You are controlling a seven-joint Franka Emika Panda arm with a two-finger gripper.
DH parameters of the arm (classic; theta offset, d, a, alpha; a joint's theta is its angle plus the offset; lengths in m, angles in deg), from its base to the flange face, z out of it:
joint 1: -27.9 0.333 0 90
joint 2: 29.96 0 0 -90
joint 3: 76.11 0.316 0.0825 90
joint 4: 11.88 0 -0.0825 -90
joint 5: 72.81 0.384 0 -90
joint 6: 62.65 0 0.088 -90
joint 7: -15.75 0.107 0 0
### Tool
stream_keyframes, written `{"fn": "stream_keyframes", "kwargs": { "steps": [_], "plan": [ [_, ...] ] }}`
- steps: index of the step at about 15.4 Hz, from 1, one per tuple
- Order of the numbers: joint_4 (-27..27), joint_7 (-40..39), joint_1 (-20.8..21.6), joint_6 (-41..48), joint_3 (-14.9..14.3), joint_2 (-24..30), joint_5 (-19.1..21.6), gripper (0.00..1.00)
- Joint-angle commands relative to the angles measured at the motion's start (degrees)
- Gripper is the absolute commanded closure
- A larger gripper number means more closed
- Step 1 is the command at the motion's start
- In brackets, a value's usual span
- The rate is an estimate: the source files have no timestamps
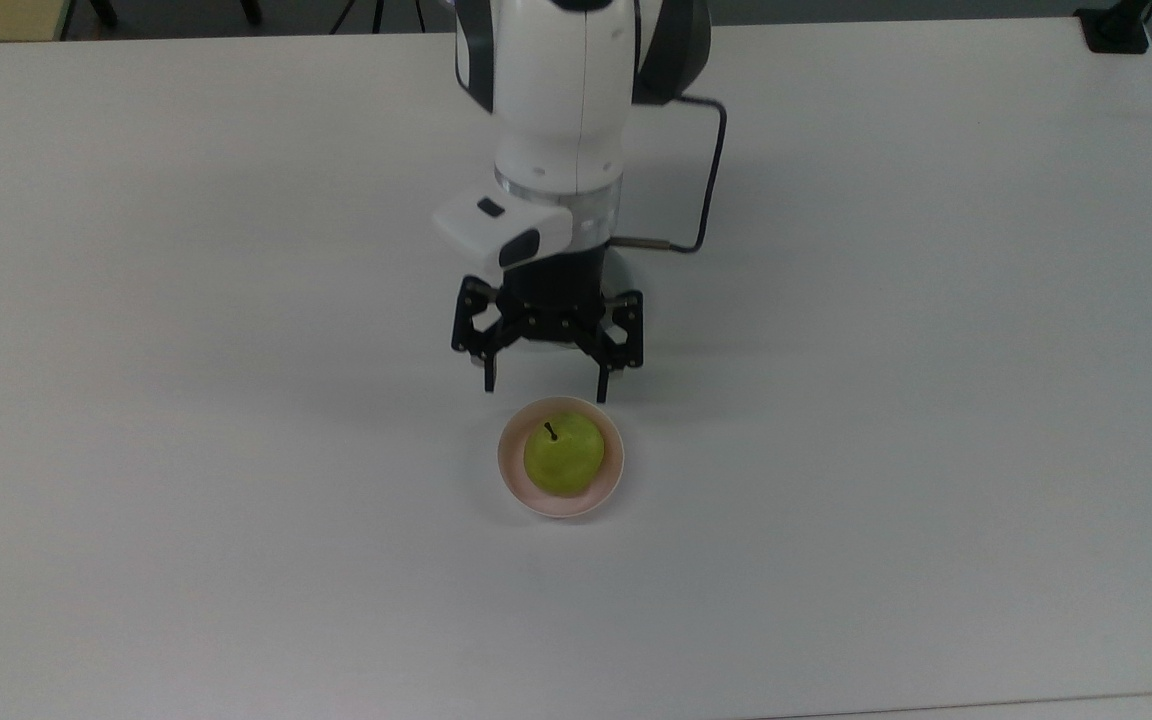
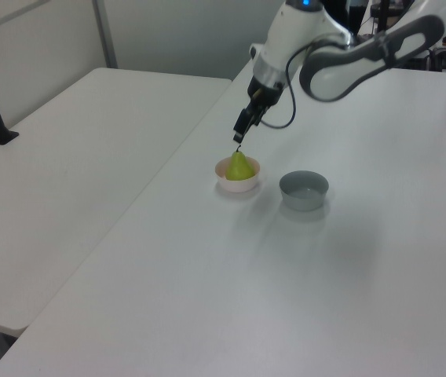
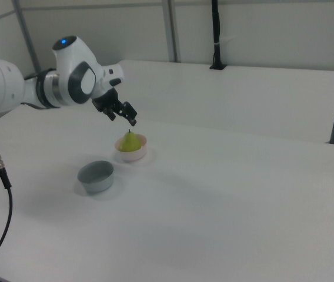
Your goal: Place the pear in the bowl
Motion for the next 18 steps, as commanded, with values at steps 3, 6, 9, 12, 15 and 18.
{"fn": "stream_keyframes", "kwargs": {
  "steps": [3,6,9,12,15,18],
  "plan": [
    [-1.51,-2.28,-0.48,14.26,-0.60,9.21,2.31,0.00],
    [-0.63,-10.01,-1.97,23.04,-0.78,11.85,7.41,0.00],
    [-0.10,-17.56,-3.46,33.49,-0.87,15.18,8.13,0.00],
    [-0.01,-23.20,-5.22,39.58,-1.04,18.26,8.65,0.00],
    [-0.01,-22.69,-6.28,42.67,-1.56,20.81,9.27,0.00],
    [0.07,-22.43,-5.58,43.73,-3.14,22.05,9.36,0.00]
  ]
}}
